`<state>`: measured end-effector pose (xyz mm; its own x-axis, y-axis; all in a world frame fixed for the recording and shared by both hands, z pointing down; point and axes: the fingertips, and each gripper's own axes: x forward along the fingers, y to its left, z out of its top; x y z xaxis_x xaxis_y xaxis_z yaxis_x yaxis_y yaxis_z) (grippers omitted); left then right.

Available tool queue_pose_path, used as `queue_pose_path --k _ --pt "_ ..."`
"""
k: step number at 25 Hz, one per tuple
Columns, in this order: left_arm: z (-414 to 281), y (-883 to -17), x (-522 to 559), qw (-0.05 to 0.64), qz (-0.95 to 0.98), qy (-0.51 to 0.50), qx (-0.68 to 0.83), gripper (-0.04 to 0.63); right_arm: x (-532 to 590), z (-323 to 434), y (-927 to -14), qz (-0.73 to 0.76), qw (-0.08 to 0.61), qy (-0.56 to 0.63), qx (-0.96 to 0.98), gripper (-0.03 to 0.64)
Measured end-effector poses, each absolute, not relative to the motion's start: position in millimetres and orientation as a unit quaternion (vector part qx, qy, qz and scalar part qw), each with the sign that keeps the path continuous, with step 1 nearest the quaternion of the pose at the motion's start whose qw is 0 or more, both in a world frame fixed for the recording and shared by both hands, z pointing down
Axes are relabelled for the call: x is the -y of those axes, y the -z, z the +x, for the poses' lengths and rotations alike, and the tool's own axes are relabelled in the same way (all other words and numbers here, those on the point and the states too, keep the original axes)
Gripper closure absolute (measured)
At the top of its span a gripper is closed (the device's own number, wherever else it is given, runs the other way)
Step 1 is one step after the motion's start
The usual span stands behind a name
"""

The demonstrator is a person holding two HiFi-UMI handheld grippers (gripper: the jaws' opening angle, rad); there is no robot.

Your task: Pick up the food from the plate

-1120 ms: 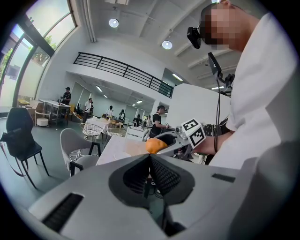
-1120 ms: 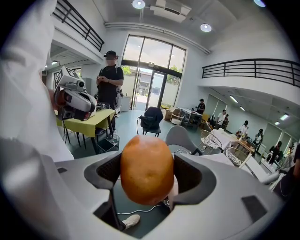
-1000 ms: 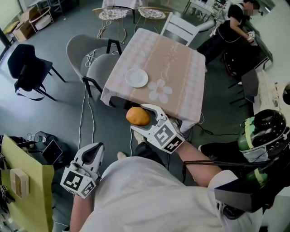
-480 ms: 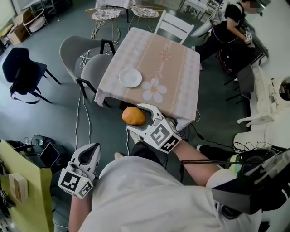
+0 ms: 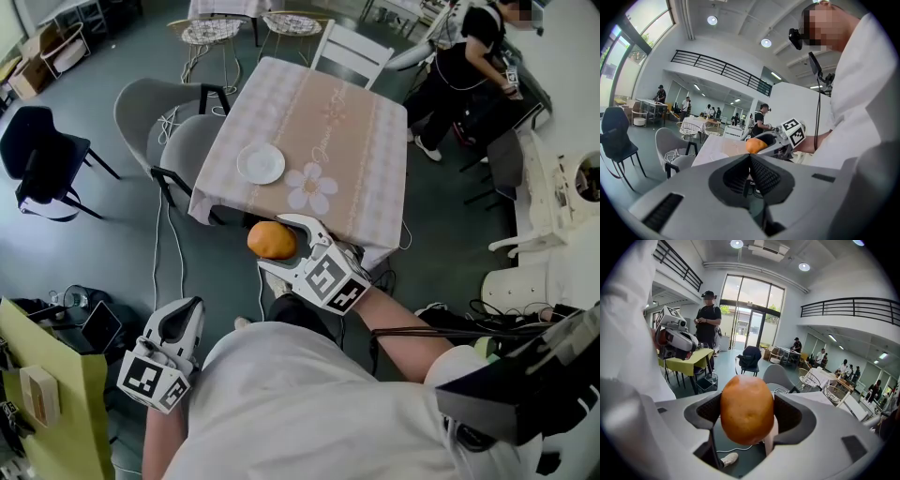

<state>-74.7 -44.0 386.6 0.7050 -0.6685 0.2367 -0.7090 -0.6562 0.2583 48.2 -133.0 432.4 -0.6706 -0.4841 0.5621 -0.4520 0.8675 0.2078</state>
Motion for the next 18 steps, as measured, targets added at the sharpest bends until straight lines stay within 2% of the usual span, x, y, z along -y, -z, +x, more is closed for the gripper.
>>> queue_pose_path --k 13,18 --pt "-57.2 -386.8 82.3 0.168 0.906 -0.066 0.384 0.586 168.8 71.3 -438.1 0.255 0.312 0.018 0.915 0.264" --pt "-44.5 -388.6 108.8 0.167 0.907 -0.066 0.38 0.586 196.6 92.7 -450.3 0.264 0.331 0.009 0.906 0.264"
